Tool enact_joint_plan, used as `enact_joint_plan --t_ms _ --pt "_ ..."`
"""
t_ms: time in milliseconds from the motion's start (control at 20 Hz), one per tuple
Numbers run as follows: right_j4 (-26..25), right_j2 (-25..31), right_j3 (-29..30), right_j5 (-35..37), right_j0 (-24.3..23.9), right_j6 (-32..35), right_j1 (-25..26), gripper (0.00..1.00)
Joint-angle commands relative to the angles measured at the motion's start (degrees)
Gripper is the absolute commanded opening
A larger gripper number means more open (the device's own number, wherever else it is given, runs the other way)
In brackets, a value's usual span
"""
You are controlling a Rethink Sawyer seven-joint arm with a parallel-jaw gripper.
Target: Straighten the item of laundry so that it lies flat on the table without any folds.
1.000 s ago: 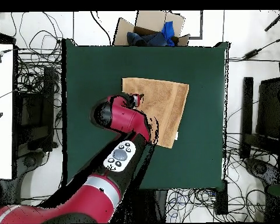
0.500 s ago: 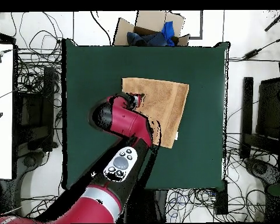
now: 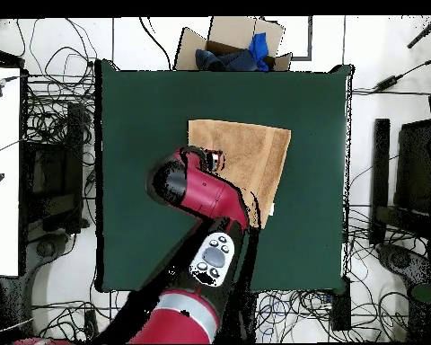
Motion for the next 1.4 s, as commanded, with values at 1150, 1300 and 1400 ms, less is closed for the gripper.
enact_joint_plan --t_ms 1150,1300,1400 --pt "14.6 -12.4 -7.9 5.3 17.6 23.2 19.0 1.0" --pt "14.0 -9.6 -6.6 2.1 15.8 21.7 17.6 1.0" --pt "13.1 -7.8 -5.8 0.2 14.4 20.7 16.5 1.0"
